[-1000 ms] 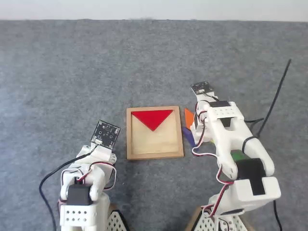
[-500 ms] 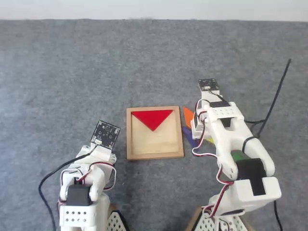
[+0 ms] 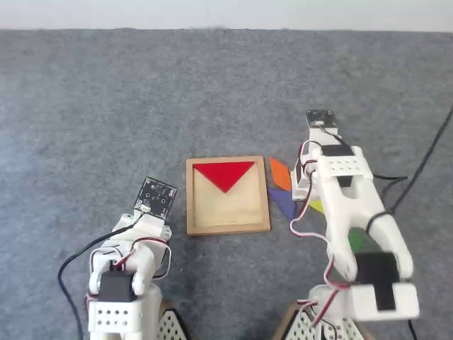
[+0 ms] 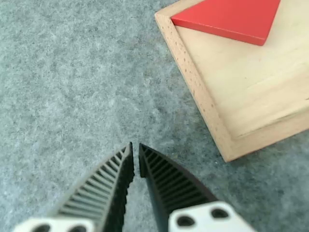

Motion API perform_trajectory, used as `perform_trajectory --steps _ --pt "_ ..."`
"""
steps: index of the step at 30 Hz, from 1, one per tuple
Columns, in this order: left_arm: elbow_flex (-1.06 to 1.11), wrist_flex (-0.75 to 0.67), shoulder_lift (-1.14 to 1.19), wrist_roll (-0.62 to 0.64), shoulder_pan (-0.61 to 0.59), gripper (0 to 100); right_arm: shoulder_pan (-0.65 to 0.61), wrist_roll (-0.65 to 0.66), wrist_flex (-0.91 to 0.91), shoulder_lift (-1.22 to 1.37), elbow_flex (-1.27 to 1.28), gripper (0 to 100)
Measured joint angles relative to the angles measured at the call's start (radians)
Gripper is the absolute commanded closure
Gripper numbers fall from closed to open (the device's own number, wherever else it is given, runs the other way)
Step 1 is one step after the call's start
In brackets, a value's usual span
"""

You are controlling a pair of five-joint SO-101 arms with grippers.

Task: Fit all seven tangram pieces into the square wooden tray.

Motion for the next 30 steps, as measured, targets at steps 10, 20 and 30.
perform_trajectory --steps 10,20,30 --pt "0.0 0.0 0.0 0.0 0.0 98 0.002 0.029 0.04 -0.048 -0.002 61.5" --pt "0.0 0.0 0.0 0.0 0.0 98 0.003 0.08 0.038 0.204 -0.101 59.2" --pt "0.0 0.0 0.0 0.0 0.0 98 0.002 0.006 0.009 0.238 -0.129 59.3"
